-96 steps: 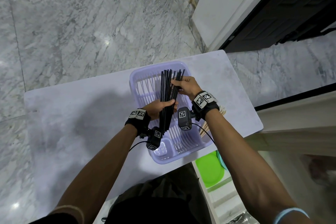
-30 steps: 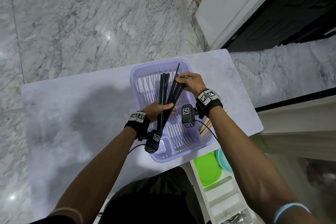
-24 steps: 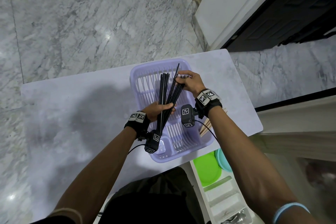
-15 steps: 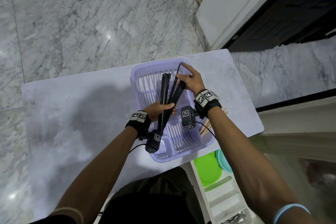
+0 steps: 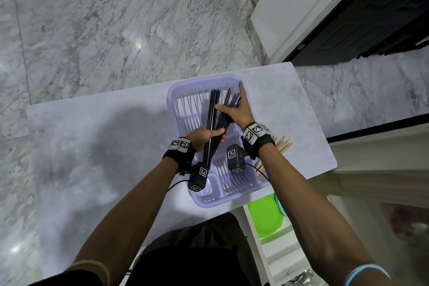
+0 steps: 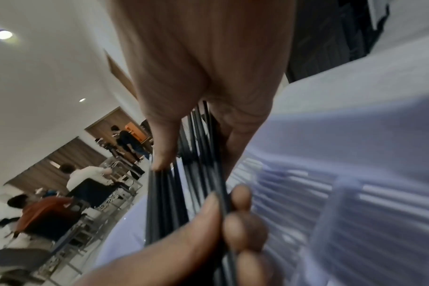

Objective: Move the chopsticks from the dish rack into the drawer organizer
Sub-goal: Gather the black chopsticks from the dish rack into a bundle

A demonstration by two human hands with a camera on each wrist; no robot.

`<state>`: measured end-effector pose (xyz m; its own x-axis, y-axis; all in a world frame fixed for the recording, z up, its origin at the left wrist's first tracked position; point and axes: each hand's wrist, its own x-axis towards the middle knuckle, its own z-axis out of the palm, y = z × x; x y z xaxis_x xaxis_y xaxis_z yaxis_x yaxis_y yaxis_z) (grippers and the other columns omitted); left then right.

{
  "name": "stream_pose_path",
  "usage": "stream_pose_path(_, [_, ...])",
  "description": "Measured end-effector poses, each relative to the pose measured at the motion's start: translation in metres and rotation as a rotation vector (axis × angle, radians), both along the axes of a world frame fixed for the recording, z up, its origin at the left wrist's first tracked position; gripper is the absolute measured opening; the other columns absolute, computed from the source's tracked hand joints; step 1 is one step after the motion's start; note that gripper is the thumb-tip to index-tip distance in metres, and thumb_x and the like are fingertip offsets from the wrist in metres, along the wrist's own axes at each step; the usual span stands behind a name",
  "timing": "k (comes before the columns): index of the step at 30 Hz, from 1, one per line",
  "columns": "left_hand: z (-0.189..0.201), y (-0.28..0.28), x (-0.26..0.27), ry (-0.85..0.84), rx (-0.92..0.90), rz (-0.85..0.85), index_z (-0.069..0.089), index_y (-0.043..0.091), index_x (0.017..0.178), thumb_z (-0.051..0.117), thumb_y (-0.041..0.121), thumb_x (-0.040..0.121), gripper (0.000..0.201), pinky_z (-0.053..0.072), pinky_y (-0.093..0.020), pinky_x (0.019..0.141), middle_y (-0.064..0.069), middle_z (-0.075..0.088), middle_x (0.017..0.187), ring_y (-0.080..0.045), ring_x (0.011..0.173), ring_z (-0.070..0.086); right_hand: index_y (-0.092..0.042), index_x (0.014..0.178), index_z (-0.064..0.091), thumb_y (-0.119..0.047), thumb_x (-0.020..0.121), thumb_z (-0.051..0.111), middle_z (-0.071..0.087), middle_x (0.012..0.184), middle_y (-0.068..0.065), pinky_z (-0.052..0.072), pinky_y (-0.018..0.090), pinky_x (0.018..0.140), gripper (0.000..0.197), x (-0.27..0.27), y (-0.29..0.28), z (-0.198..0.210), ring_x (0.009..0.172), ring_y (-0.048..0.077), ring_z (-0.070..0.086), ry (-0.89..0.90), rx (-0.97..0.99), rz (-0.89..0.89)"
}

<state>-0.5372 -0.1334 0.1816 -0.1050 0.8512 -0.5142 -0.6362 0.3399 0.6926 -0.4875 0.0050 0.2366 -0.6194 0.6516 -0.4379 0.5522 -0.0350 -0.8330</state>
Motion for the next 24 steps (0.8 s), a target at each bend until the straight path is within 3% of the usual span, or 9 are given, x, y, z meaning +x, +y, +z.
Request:
stream_pose_path(4, [-0.002, 0.0, 0.001, 0.006, 0.0, 0.019, 0.062, 0.007, 0.102, 0.051, 0.017, 0.1, 0.016, 0.051, -0.024, 0.073, -0.001, 0.064, 0.082, -0.013, 0.075, 0.061, -0.05, 0.148, -0.009, -0.016, 0.07, 0.085, 0.065, 0.12, 0.025, 0.058, 0.046, 0.084, 0.126, 0.0, -0.006, 0.003, 0.093, 0.033, 0.071, 0.049, -0.087, -0.064])
stream_pose_path(7, [-0.001, 0.0, 0.003, -0.01, 0.002, 0.057, 0.063, 0.006, 0.1, 0.048, 0.016, 0.101, 0.018, 0.05, -0.023, 0.073, -0.001, 0.063, 0.081, -0.012, 0.073, 0.061, -0.065, 0.136, -0.017, -0.018, 0.06, 0.093, 0.047, 0.141, 0.025, 0.053, 0.058, 0.089, 0.143, -0.006, 0.0, -0.008, 0.114, 0.044, 0.06, 0.006, -0.128, -0.137])
stream_pose_path(8, [0.0, 0.0, 0.004, -0.013, 0.008, 0.063, 0.064, 0.006, 0.1, 0.048, 0.015, 0.101, 0.018, 0.05, -0.023, 0.074, -0.001, 0.062, 0.08, -0.011, 0.072, 0.061, -0.06, 0.141, -0.017, -0.016, 0.06, 0.093, 0.046, 0.142, 0.024, 0.053, 0.059, 0.089, 0.143, -0.007, 0.002, -0.01, 0.117, 0.043, 0.059, -0.004, -0.153, -0.161])
stream_pose_path(10, [0.004, 0.0, 0.003, -0.017, 0.016, 0.063, 0.062, 0.006, 0.099, 0.046, 0.015, 0.102, 0.019, 0.049, -0.022, 0.072, -0.001, 0.061, 0.079, -0.01, 0.07, 0.061, -0.02, 0.154, 0.013, 0.0, 0.074, 0.08, 0.062, 0.118, 0.024, 0.06, 0.045, 0.078, 0.106, -0.005, 0.0, 0.003, 0.097, 0.035, 0.069, 0.03, -0.293, -0.194])
stream_pose_path(12, [0.007, 0.0, 0.003, -0.021, 0.013, 0.057, 0.061, 0.006, 0.099, 0.045, 0.015, 0.102, 0.019, 0.05, -0.02, 0.068, 0.0, 0.06, 0.078, -0.009, 0.068, 0.061, 0.011, 0.122, 0.053, 0.008, 0.084, 0.067, 0.071, 0.087, 0.014, 0.061, 0.03, 0.062, 0.041, -0.006, 0.001, 0.016, 0.07, 0.021, 0.073, 0.042, -0.36, -0.177])
stream_pose_path(13, [0.008, 0.0, 0.002, -0.023, 0.008, 0.058, 0.061, 0.006, 0.1, 0.045, 0.016, 0.102, 0.019, 0.051, -0.02, 0.066, 0.0, 0.061, 0.078, -0.009, 0.068, 0.061, 0.01, 0.105, 0.061, 0.01, 0.086, 0.063, 0.072, 0.077, 0.009, 0.06, 0.027, 0.059, 0.019, -0.005, 0.003, 0.017, 0.063, 0.017, 0.072, 0.054, -0.369, -0.153])
stream_pose_path(15, [0.009, 0.0, 0.003, -0.02, -0.001, 0.065, 0.062, 0.006, 0.101, 0.046, 0.017, 0.102, 0.019, 0.051, -0.02, 0.066, 0.0, 0.063, 0.078, -0.009, 0.068, 0.062, 0.001, 0.091, 0.065, 0.01, 0.089, 0.059, 0.073, 0.071, 0.004, 0.061, 0.026, 0.06, 0.011, -0.006, 0.005, 0.02, 0.06, 0.014, 0.072, 0.065, -0.392, -0.144])
stream_pose_path(19, [0.01, 0.002, 0.004, -0.029, -0.013, 0.086, 0.063, 0.006, 0.1, 0.046, 0.019, 0.102, 0.021, 0.051, -0.02, 0.069, -0.001, 0.06, 0.078, -0.011, 0.072, 0.06, -0.003, 0.094, 0.066, 0.005, 0.091, 0.058, 0.074, 0.073, 0.001, 0.059, 0.024, 0.059, 0.012, -0.007, 0.008, 0.02, 0.063, 0.012, 0.072, 0.069, -0.418, -0.114])
stream_pose_path(24, [0.015, 0.0, 0.005, -0.014, -0.001, 0.082, 0.058, 0.008, 0.094, 0.041, 0.02, 0.104, 0.023, 0.048, -0.018, 0.061, 0.0, 0.053, 0.073, -0.01, 0.063, 0.054, -0.007, 0.098, 0.067, -0.003, 0.094, 0.058, 0.074, 0.079, 0.0, 0.059, 0.026, 0.064, 0.011, -0.01, 0.005, 0.015, 0.068, 0.012, 0.072, 0.047, -0.445, -0.091])
